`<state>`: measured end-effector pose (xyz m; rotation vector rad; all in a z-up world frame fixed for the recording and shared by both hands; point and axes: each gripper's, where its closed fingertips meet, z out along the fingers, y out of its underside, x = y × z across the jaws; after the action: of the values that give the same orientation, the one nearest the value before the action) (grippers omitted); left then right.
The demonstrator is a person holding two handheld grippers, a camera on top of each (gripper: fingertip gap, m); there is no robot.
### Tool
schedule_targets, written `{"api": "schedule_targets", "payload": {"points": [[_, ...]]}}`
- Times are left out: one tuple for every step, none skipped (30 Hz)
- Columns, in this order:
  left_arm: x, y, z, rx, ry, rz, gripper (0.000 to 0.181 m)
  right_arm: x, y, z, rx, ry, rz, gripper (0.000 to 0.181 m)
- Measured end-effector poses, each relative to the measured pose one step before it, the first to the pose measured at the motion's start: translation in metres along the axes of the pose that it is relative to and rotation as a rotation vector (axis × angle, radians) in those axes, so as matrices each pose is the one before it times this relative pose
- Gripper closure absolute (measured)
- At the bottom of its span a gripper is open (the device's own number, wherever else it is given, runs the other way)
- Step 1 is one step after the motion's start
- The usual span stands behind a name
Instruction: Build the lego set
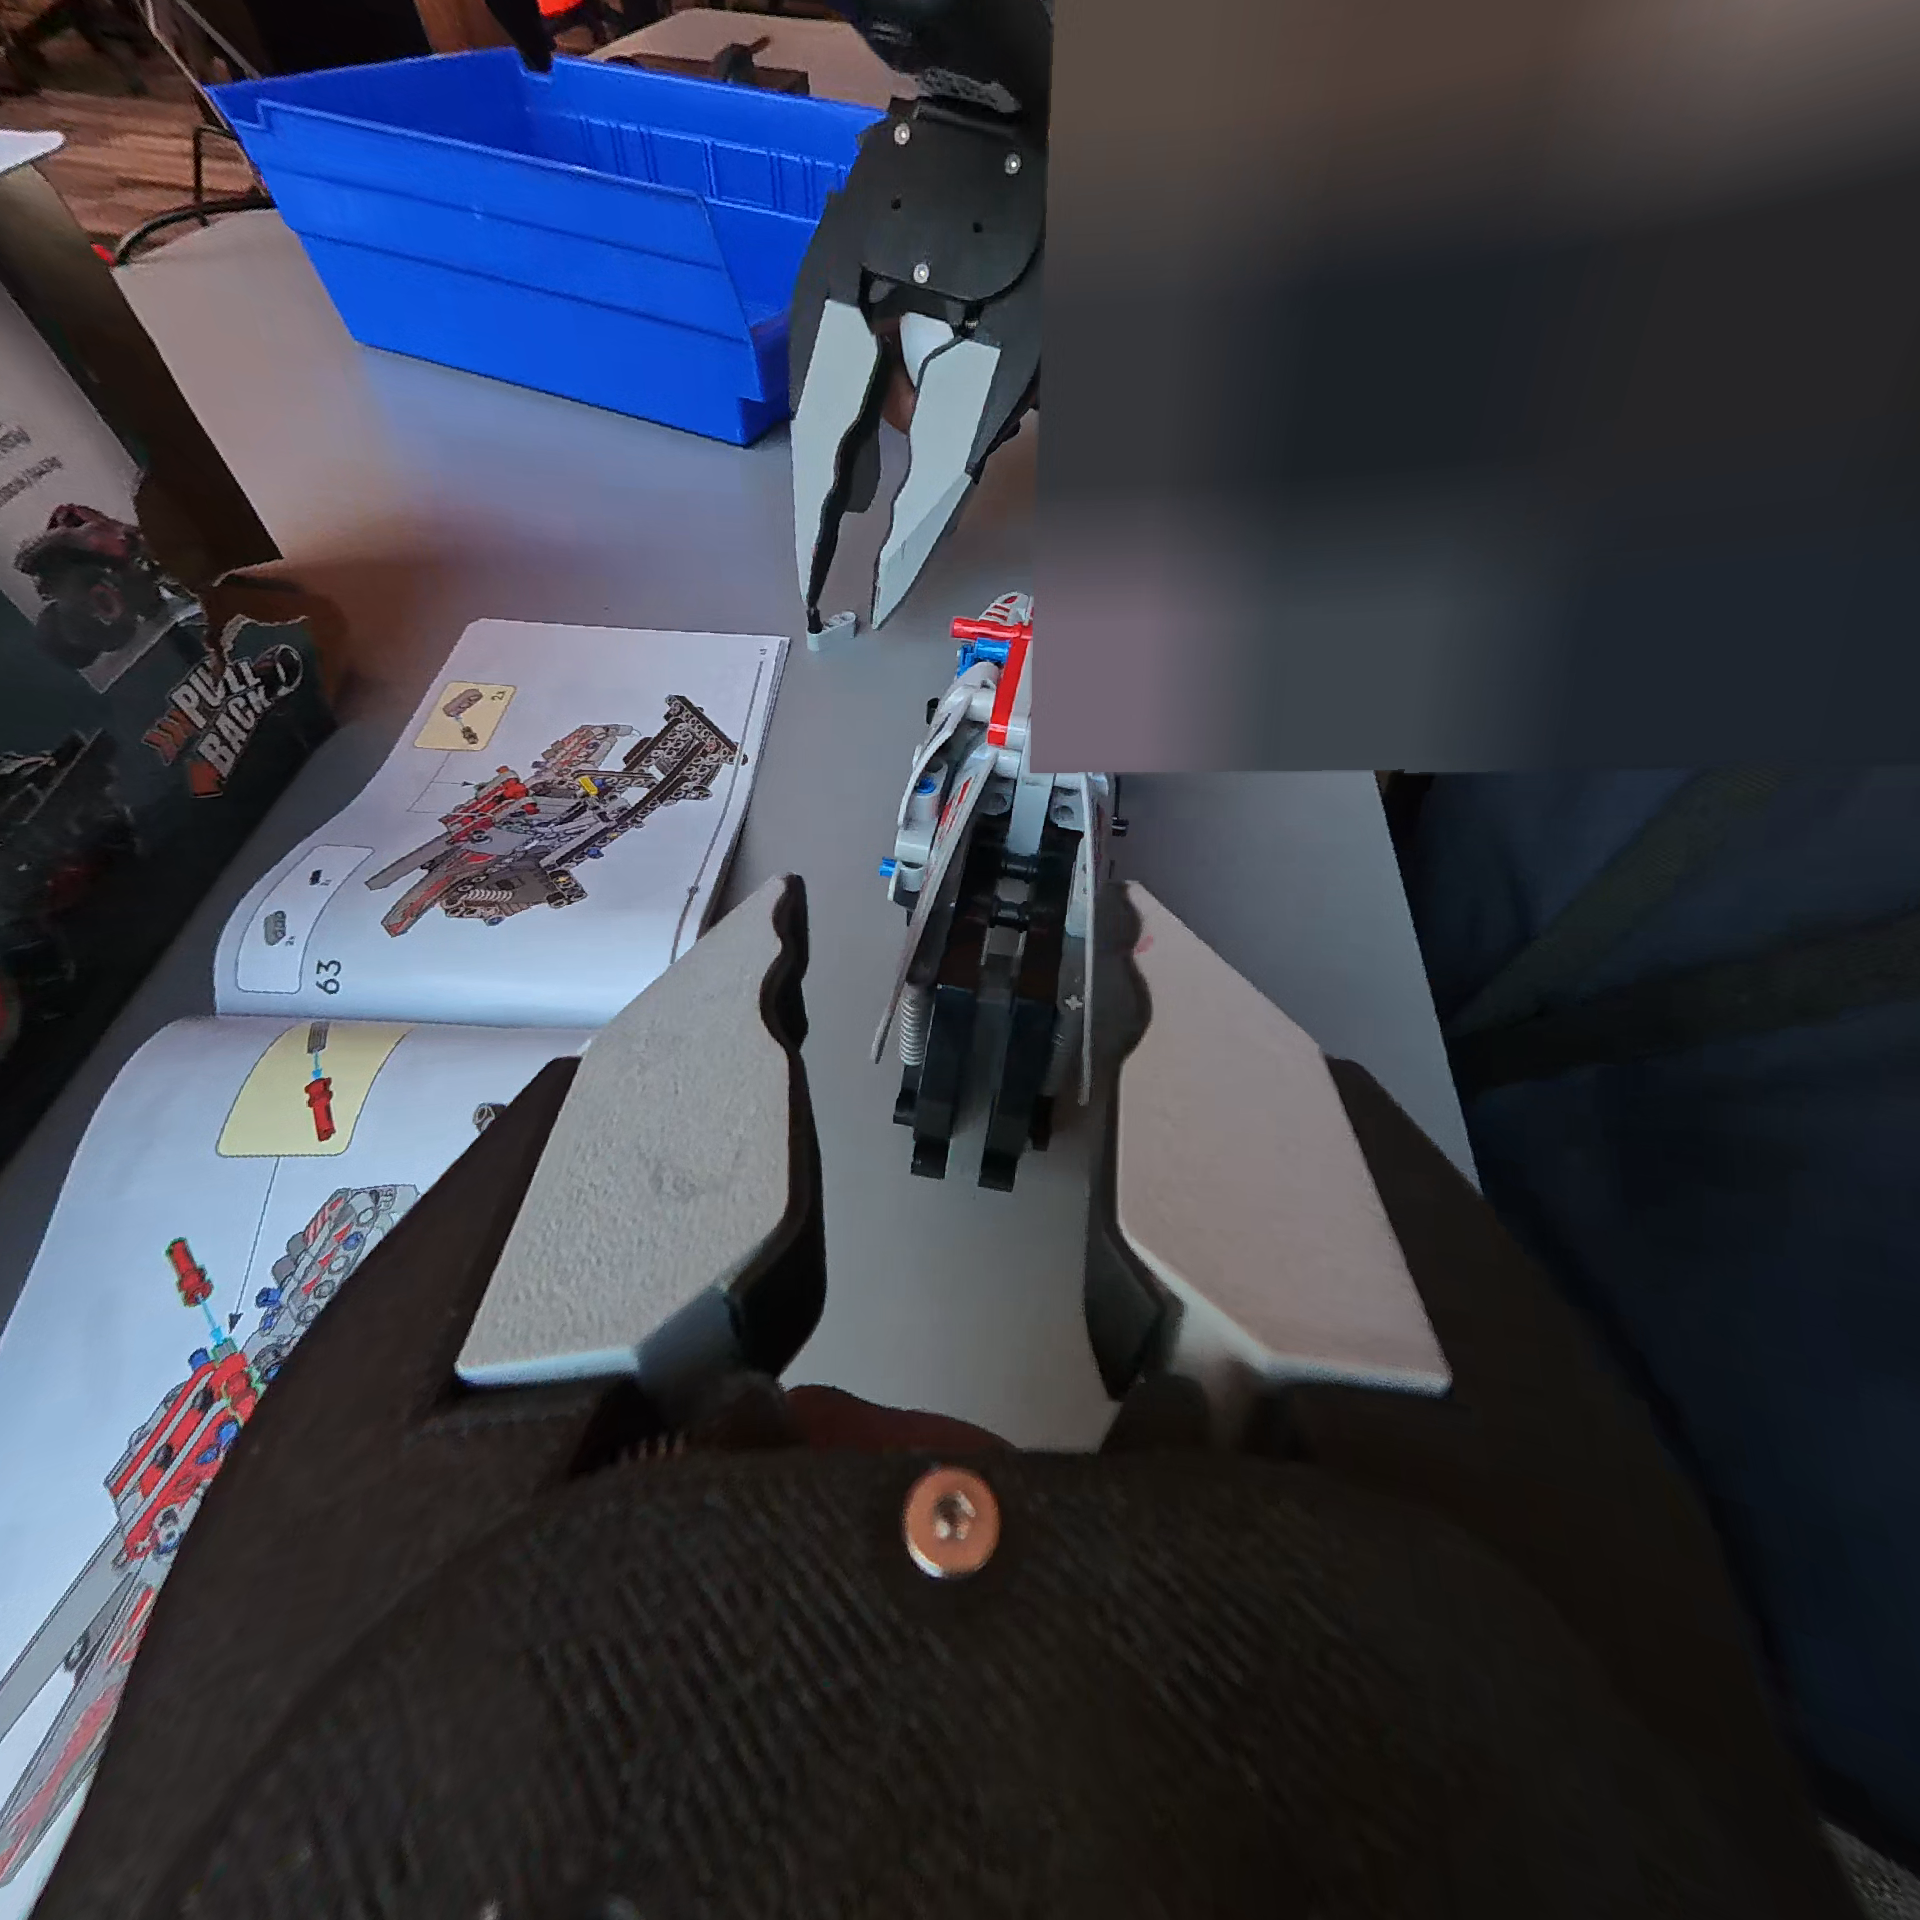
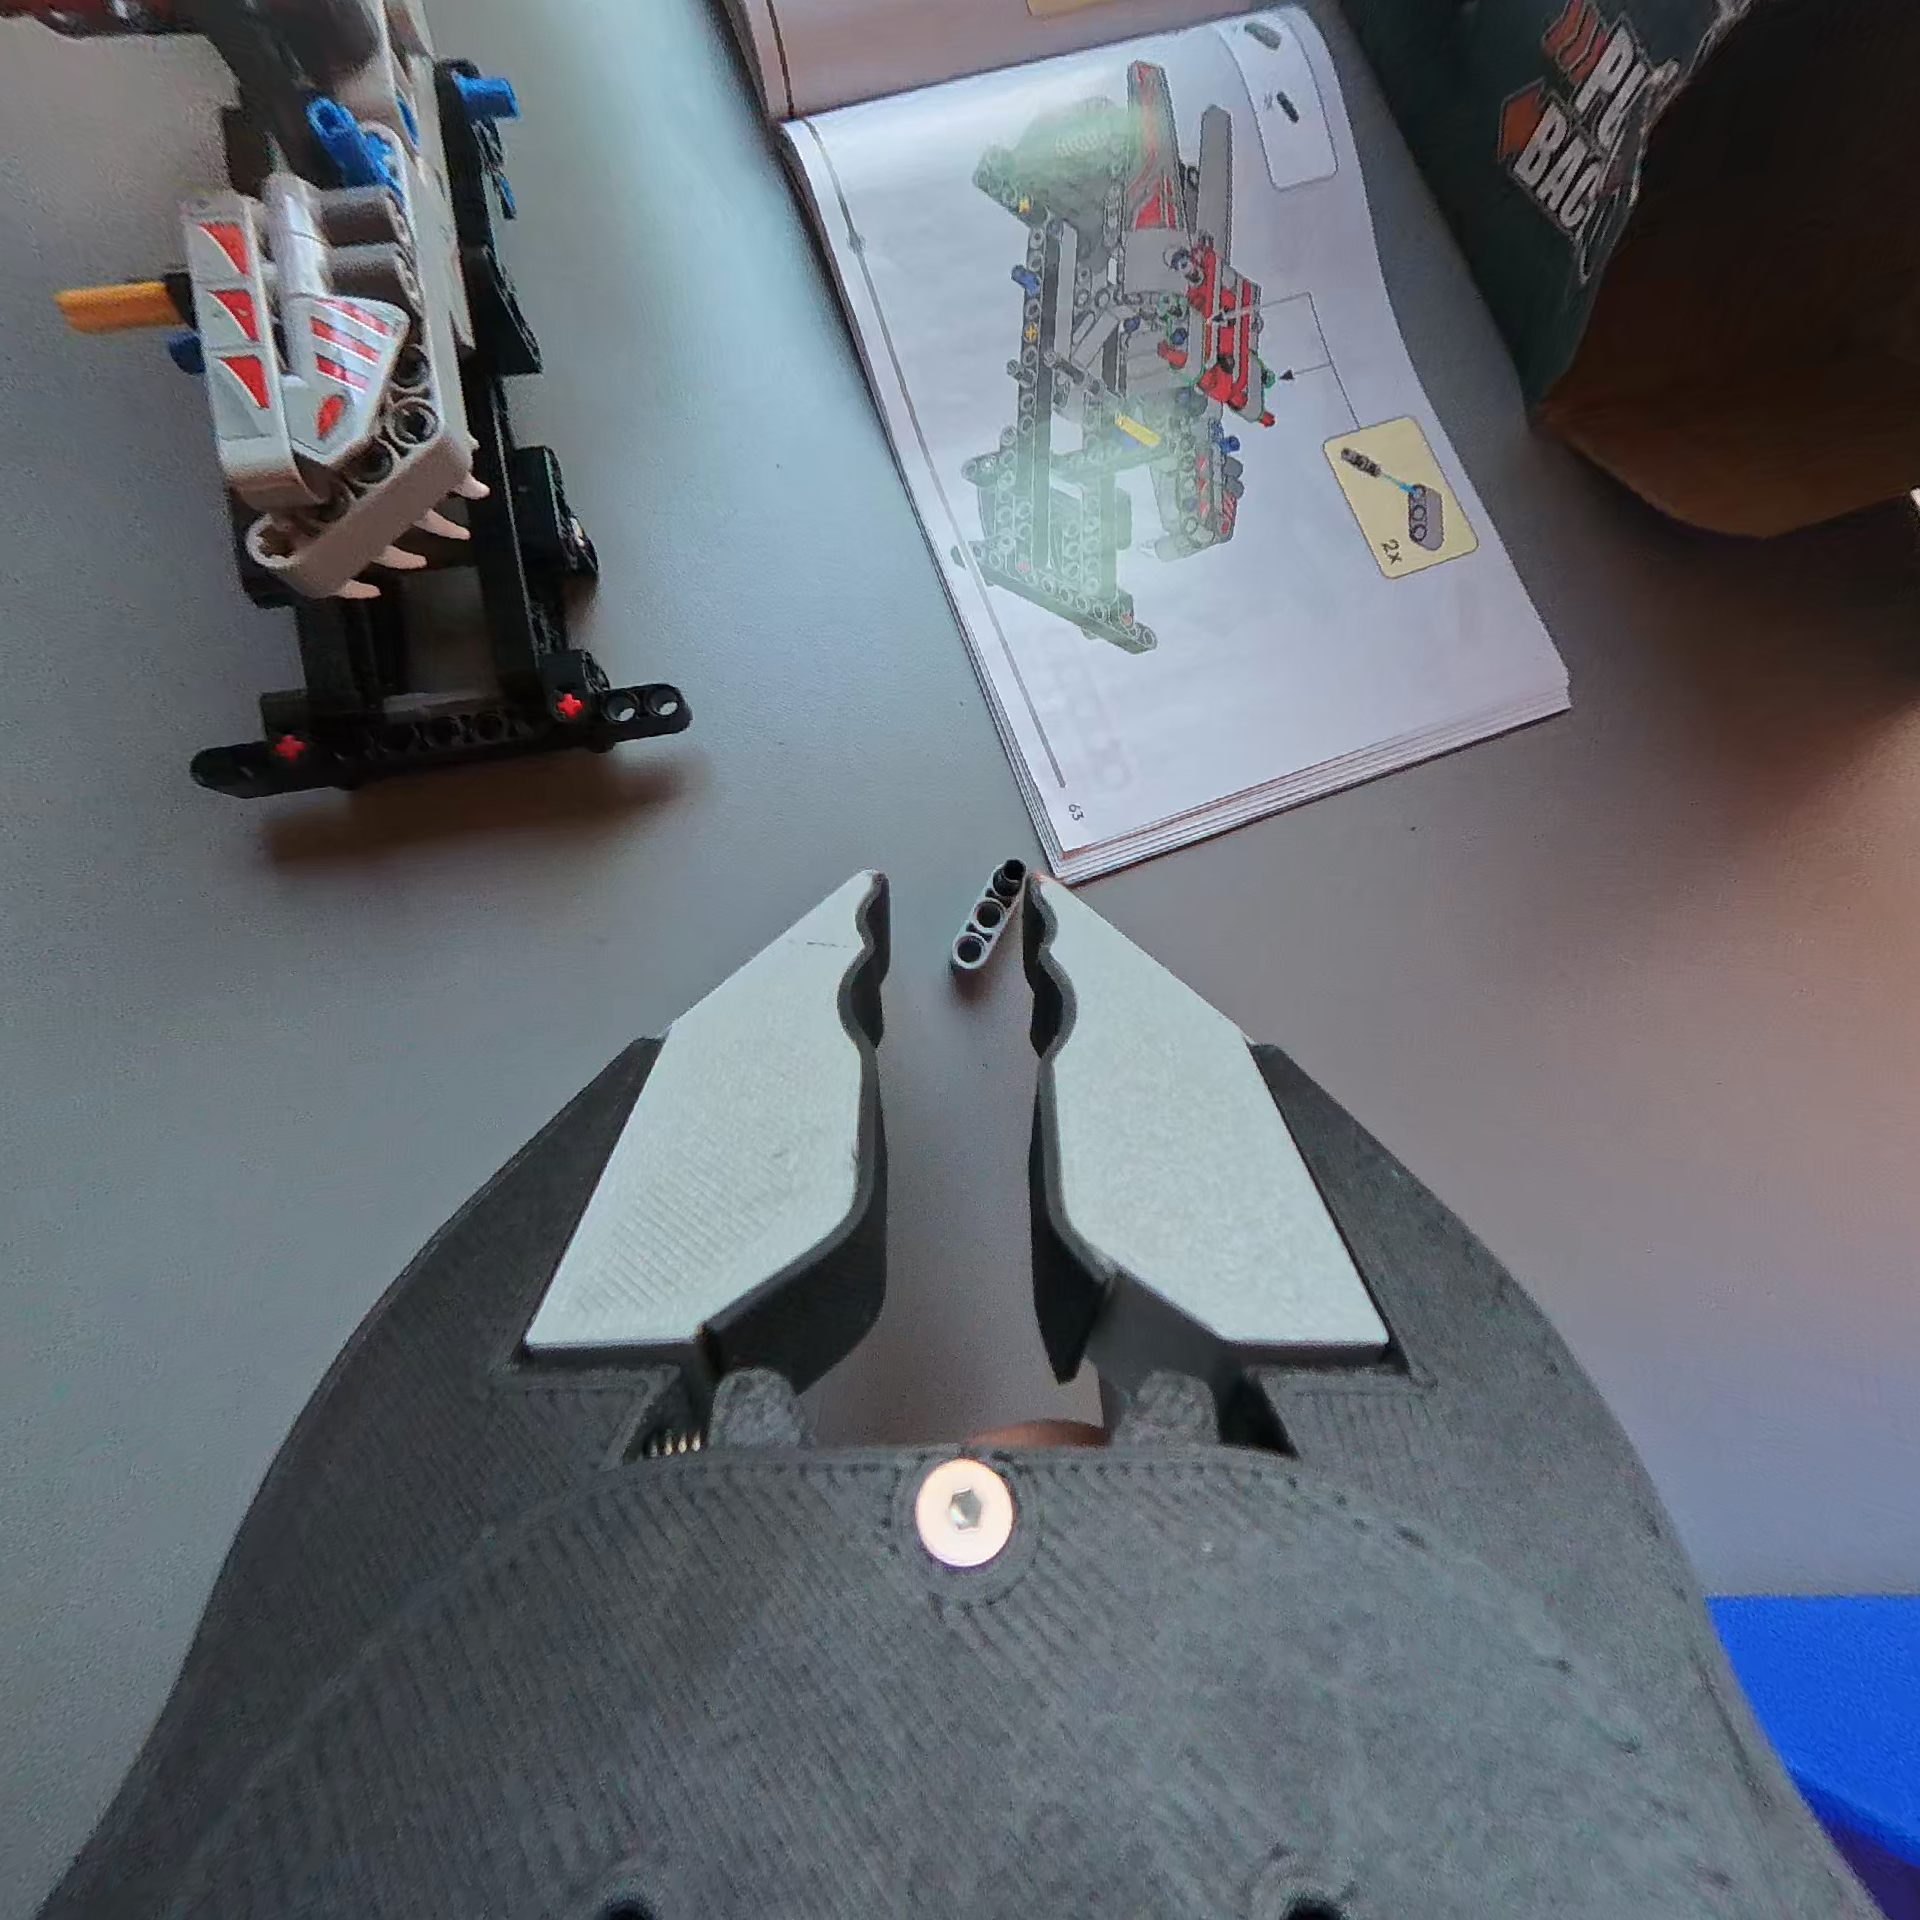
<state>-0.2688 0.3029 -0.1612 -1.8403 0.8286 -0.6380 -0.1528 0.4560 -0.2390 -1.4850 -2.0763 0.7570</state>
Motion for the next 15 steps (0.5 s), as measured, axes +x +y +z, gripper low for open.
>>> {"api": "schedule_targets", "payload": {"points": [[0.00151, 0.00053, 0.00155, -0.0042, 0.0054, 0.0012, 0.126, 0.00052, 0.00135, 0.0007, -0.0069, 0.0005, 0.0024, 0.159], [0.00201, 0.00076, 0.00146, -0.0039, 0.0089, 0.0021, 0.125, -0.00005, 0.00068, 0.00032, -0.0044, -0.0014, -0.0008, 0.159], [0.00116, 0.00082, 0.00144, -0.0036, 0.0044, 0.0021, 0.124, -0.00059, -0.00087, -0.00053, 0.0006, -0.0015, -0.0079, 0.159], [0.00045, 0.00072, 0.00145, -0.0038, -0.0004, 0.0016, 0.123, -0.00219, -0.00355, -0.00178, 0.0148, -0.0051, -0.0163, 0.159], [0.00004, 0.00062, 0.00122, -0.0043, -0.0015, 0.0005, 0.121, -0.00513, -0.00696, -0.00284, 0.0345, -0.0167, -0.0245, 0.158], [0.00069, 0.00008, 0.00111, -0.0029, 0.0019, -0.0005, 0.12, -0.00783, -0.00936, -0.00314, 0.0471, -0.026, -0.0294, 0.158], [0.00116, -0.00081, 0.00107, 0.0014, 0.0036, -0.002, 0.12, -0.00798, -0.01051, -0.00252, 0.0485, -0.0255, -0.0254, 0.158], [0.0016, -0.00144, 0.00099, 0.0038, 0.005, -0.0009, 0.119, -0.00789, -0.01004, -0.00124, 0.0426, -0.0279, -0.015, 0.157], [0.00151, -0.0016, 0.00116, 0.004, 0.0026, 0.0014, 0.12, -0.00841, -0.00909, 0.00032, 0.0336, -0.035, -0.0059, 0.154], [0.00114, -0.00138, 0.00129, 0.0027, -0.0008, 0.0033, 0.12, -0.00806, -0.00814, 0.00161, 0.0283, -0.0347, -0.0026, 0.152], [0.00096, -0.00106, 0.00149, 0.0, -0.0024, 0.0049, 0.12, -0.00711, -0.00765, 0.00265, 0.0278, -0.0294, -0.0023, 0.15], [0.00038, -0.00053, 0.00157, -0.0023, -0.0059, 0.0056, 0.12, -0.0062, -0.00659, 0.00308, 0.0243, -0.0264, 0.0, 0.148], [-0.00029, -0.00017, 0.00174, -0.0036, -0.0092, 0.005, 0.121, -0.00467, -0.00496, 0.00339, 0.0169, -0.0207, 0.0029, 0.147], [-0.00063, 0.0003, 0.00189, -0.0058, -0.0094, 0.0032, 0.121, -0.00314, -0.00324, 0.00342, 0.0097, -0.0134, 0.0035, 0.145], [-0.00038, 0.00083, 0.00199, -0.0084, -0.0063, 0.0025, 0.122, -0.00131, -0.00182, 0.00324, 0.003, -0.0037, 0.0024, 0.144]]}}
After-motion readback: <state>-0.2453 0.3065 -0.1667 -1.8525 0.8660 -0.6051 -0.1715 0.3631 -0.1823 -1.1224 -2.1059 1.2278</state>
